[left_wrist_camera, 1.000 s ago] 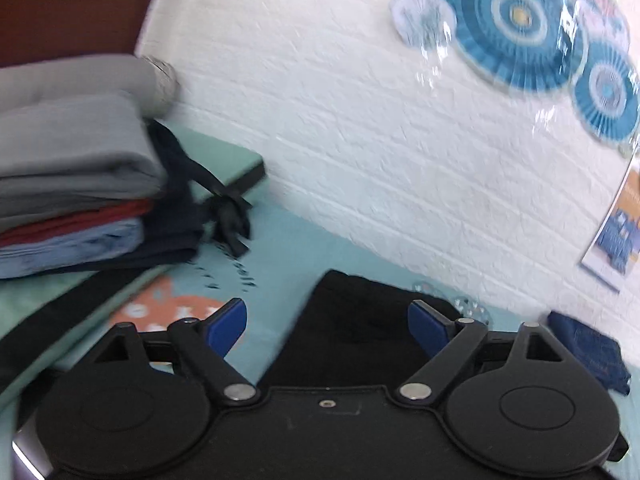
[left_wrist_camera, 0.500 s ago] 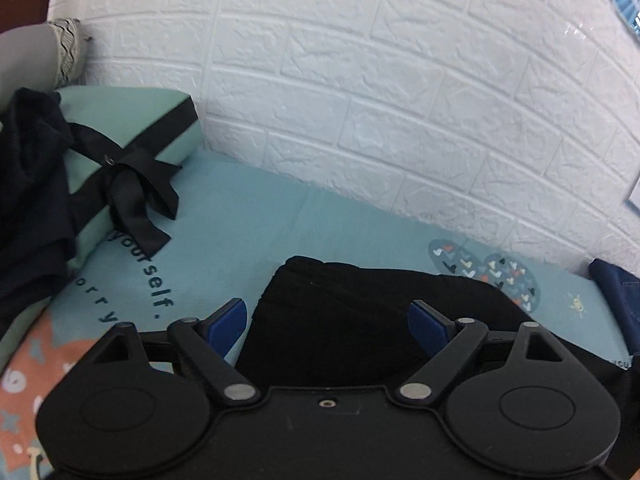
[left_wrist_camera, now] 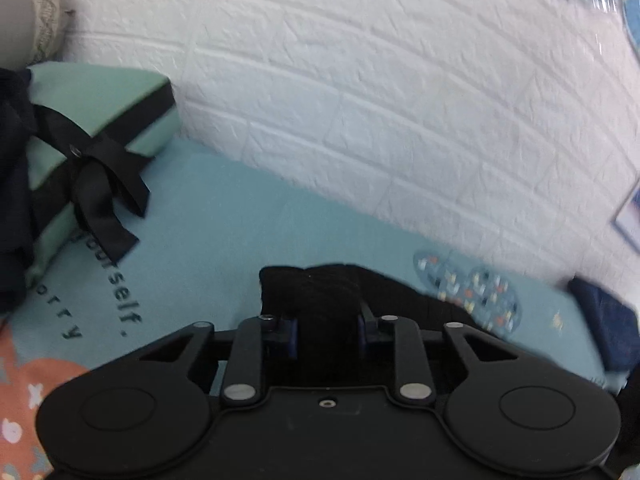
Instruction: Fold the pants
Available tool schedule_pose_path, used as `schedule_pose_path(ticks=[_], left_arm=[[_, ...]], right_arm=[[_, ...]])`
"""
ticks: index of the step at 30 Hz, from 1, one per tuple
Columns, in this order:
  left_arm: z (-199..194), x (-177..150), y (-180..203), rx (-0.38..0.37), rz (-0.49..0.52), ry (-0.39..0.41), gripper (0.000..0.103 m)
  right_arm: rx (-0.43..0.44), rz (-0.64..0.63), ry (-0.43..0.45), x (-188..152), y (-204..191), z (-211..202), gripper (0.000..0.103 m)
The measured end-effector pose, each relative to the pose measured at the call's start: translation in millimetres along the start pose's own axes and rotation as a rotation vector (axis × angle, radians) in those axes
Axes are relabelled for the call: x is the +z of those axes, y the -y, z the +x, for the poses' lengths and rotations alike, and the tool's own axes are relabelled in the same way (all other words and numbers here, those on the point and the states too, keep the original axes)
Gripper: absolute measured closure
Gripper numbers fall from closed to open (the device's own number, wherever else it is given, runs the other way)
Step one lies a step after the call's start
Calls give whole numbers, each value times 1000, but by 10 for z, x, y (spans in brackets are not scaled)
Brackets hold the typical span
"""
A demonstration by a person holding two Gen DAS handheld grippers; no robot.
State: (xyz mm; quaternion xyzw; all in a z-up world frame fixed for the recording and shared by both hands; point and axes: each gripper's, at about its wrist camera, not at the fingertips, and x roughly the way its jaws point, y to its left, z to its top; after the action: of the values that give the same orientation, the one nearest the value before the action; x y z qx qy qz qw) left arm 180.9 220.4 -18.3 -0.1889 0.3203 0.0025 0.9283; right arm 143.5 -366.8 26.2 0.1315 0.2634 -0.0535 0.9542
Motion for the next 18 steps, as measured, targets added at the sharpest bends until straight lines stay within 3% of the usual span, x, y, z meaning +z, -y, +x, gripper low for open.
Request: schedule_pose_path(ticks=[5,9,12,14,18], left_arm=[[-181,265,-131,22,-116,80,0],[83,322,-81,52,-220,68,0],[298,255,-26,122,-204,7,0],[269,203,-22,139,-180,24,0],[46,192,-117,144,-181,55,0]], right_arm=[[-151,77,74,104,384,-400,99],[-183,212,72,156,595,-260,99],[-236,183,45,128,601,-78,95],[-218,199,22,100,652,-52,93],[-213,183,5,68,748,-86,77]])
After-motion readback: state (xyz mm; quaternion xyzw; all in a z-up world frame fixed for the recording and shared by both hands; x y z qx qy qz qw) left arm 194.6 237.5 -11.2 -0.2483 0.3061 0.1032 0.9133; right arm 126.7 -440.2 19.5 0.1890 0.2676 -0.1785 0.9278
